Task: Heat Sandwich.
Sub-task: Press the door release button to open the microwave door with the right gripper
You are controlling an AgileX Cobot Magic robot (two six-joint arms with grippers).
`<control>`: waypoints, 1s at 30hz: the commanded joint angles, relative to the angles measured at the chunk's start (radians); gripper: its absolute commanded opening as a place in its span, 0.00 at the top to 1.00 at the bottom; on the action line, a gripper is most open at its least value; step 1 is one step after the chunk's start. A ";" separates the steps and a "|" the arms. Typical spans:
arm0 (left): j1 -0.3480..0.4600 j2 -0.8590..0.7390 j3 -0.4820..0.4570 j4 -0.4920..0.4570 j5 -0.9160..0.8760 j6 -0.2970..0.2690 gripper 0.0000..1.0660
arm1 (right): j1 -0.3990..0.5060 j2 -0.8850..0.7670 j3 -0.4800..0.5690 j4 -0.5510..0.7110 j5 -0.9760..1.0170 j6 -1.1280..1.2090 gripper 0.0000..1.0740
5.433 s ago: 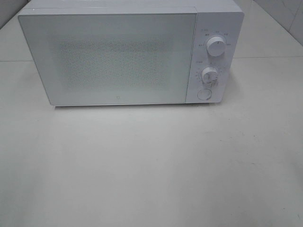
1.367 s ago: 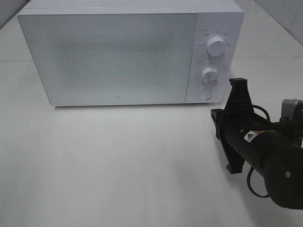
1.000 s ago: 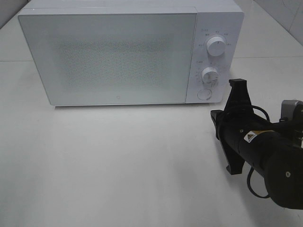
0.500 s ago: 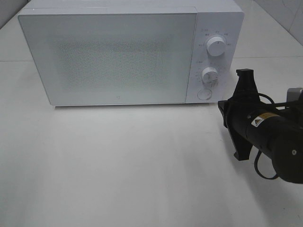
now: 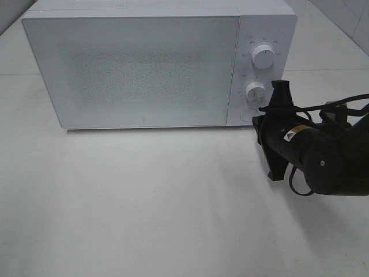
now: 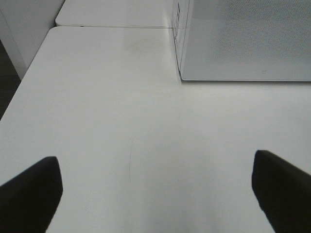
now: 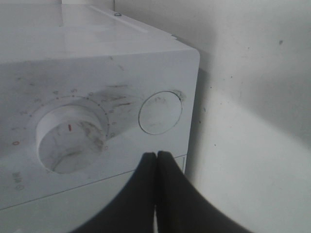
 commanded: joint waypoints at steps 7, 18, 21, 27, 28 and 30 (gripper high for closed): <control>0.004 -0.026 0.002 -0.009 -0.007 -0.002 0.06 | -0.006 0.080 -0.090 -0.022 0.029 0.008 1.00; 0.004 -0.026 0.002 -0.009 -0.007 0.000 0.06 | -0.033 0.130 -0.147 -0.023 0.031 0.005 1.00; 0.004 -0.026 0.002 -0.009 -0.007 -0.001 0.06 | -0.040 0.142 -0.159 -0.026 0.027 0.004 1.00; 0.004 -0.026 0.002 -0.009 -0.007 0.000 0.06 | -0.057 0.154 -0.202 -0.037 0.019 0.000 1.00; 0.004 -0.026 0.002 -0.009 -0.007 0.000 0.06 | -0.057 0.154 -0.202 -0.037 0.019 0.000 1.00; 0.004 -0.026 0.002 -0.009 -0.007 -0.001 0.06 | -0.066 0.157 -0.216 -0.051 0.028 -0.006 1.00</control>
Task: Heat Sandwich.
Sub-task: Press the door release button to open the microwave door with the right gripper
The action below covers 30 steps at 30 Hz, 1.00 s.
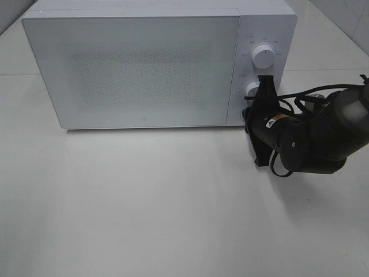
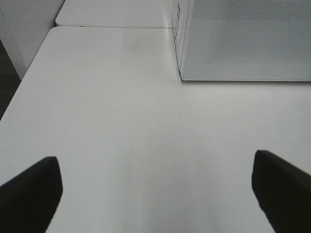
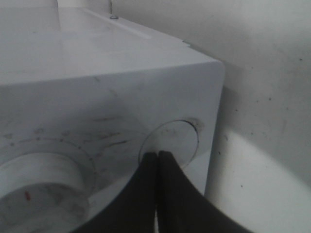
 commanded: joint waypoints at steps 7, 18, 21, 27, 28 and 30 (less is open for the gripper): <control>0.004 -0.026 0.002 -0.009 -0.007 -0.001 0.06 | -0.033 0.011 -0.037 -0.014 -0.040 -0.011 1.00; 0.004 -0.026 0.002 -0.009 -0.007 -0.001 0.06 | -0.033 0.016 -0.044 0.021 -0.119 -0.033 0.99; 0.004 -0.026 0.002 -0.009 -0.007 0.000 0.06 | -0.033 0.040 -0.072 0.024 -0.139 -0.033 0.99; 0.004 -0.026 0.002 -0.009 -0.007 -0.001 0.06 | -0.033 0.085 -0.122 0.024 -0.249 -0.035 0.99; 0.004 -0.026 0.002 -0.009 -0.007 -0.001 0.06 | -0.033 0.088 -0.132 0.024 -0.256 -0.042 0.99; 0.004 -0.026 0.002 -0.009 -0.007 0.001 0.06 | -0.033 0.088 -0.136 0.024 -0.255 -0.052 0.99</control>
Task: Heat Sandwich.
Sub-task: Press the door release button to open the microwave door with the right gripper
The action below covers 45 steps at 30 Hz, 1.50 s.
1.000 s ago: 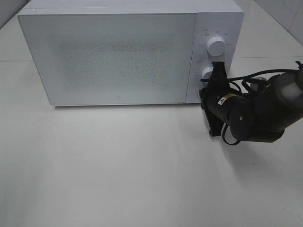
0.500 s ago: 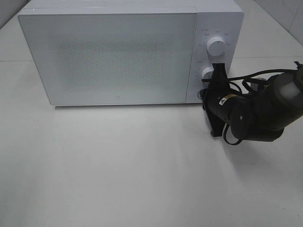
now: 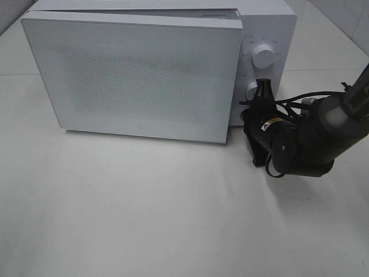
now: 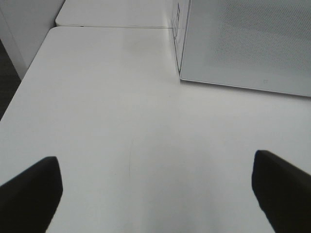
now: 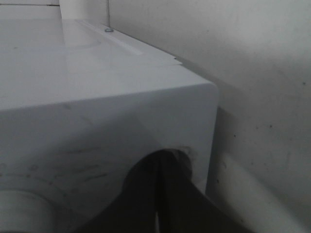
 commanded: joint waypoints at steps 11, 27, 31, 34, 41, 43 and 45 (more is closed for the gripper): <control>0.004 -0.026 0.002 -0.009 -0.007 0.001 0.06 | -0.022 -0.001 -0.074 -0.009 -0.179 -0.034 0.99; 0.004 -0.026 0.002 -0.009 -0.007 0.001 0.06 | -0.022 -0.008 -0.071 -0.028 -0.124 -0.033 1.00; 0.004 -0.026 0.002 -0.009 -0.007 0.001 0.06 | -0.022 -0.009 -0.071 -0.028 -0.092 -0.030 1.00; 0.004 -0.026 0.002 -0.009 -0.007 0.001 0.06 | -0.022 -0.012 -0.071 -0.035 -0.075 -0.030 1.00; 0.004 -0.026 0.002 -0.009 -0.007 0.001 0.06 | -0.022 -0.031 -0.071 -0.036 -0.009 -0.042 1.00; 0.004 -0.026 0.002 -0.009 -0.007 0.001 0.06 | -0.022 -0.031 -0.071 -0.036 0.002 -0.042 1.00; 0.004 -0.026 0.002 -0.009 -0.007 0.001 0.06 | -0.022 -0.031 -0.071 -0.038 0.018 -0.042 1.00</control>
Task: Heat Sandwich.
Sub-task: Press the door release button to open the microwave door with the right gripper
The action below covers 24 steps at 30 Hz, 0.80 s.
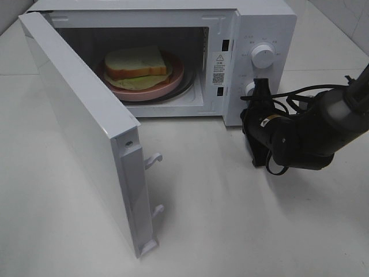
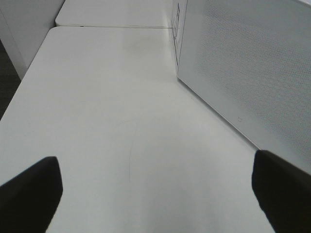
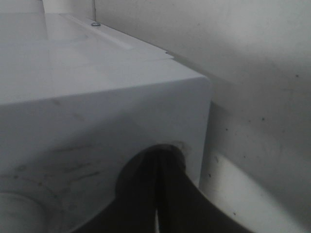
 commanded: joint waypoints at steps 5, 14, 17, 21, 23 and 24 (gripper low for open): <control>0.004 -0.026 0.002 -0.009 -0.007 0.001 0.06 | -0.020 -0.022 -0.041 -0.048 -0.066 -0.025 1.00; 0.004 -0.026 0.002 -0.009 -0.007 -0.001 0.06 | -0.020 -0.040 0.005 -0.058 -0.042 -0.025 1.00; 0.004 -0.026 0.002 -0.009 -0.007 0.001 0.06 | -0.020 -0.057 0.030 -0.059 -0.037 -0.025 1.00; 0.004 -0.026 0.002 -0.009 -0.007 0.001 0.06 | -0.020 -0.095 0.071 -0.063 -0.015 -0.029 1.00; 0.004 -0.026 0.002 -0.009 -0.007 0.001 0.06 | -0.020 -0.112 0.096 -0.074 -0.015 -0.037 1.00; 0.004 -0.026 0.002 -0.009 -0.007 0.001 0.06 | -0.020 -0.129 0.119 -0.087 -0.015 -0.036 1.00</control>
